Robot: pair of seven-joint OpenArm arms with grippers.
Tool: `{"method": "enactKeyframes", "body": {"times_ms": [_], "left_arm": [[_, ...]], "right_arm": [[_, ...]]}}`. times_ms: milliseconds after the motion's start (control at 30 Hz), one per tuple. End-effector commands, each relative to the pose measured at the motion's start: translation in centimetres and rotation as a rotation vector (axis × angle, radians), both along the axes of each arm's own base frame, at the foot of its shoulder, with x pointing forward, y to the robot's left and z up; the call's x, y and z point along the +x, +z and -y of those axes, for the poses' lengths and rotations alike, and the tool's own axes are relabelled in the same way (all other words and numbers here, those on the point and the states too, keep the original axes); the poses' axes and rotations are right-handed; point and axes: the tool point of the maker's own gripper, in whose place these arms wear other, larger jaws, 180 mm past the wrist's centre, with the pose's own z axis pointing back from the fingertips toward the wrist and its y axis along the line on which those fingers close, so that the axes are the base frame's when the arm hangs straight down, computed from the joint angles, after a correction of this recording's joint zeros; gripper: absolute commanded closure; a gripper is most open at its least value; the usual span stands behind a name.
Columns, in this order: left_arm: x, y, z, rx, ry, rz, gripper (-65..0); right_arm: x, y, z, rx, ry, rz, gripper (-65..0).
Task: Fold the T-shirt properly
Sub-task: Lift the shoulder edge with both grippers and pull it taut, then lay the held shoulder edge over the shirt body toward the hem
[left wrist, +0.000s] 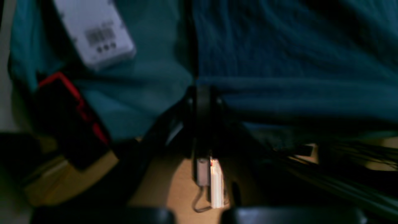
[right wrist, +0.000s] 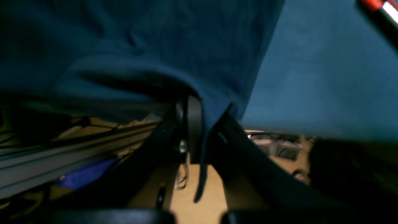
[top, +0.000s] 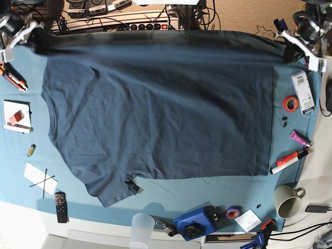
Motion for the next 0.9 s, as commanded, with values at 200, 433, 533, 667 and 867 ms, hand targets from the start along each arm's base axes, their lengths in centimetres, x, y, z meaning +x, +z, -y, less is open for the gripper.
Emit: {"method": "enactKeyframes", "body": {"times_ms": [200,433,533,667,867], "left_arm": [[3.7,1.6,-2.3,0.174,0.01,0.064,0.0],[5.5,3.4,-3.0,0.243,-0.083,0.12,0.0],[5.9,3.1,-1.8,0.226,-0.119,0.13,0.0],[6.7,2.3,-0.5,0.222,-0.153,0.157,0.0],[9.4,1.3,-1.0,0.217,-0.117,0.157,0.0]], "right_arm": [[3.2,-0.1,-0.8,-0.057,0.072,0.043,0.0],[6.8,-1.3,-2.7,-0.109,0.15,0.062,0.0],[7.8,-2.0,-3.1,-0.133,0.168,0.058,0.0],[8.7,-3.6,-3.3,-0.077,0.156,0.046,0.0],[10.4,-3.6,-2.6,-0.043,0.116,0.083,0.0]]}}
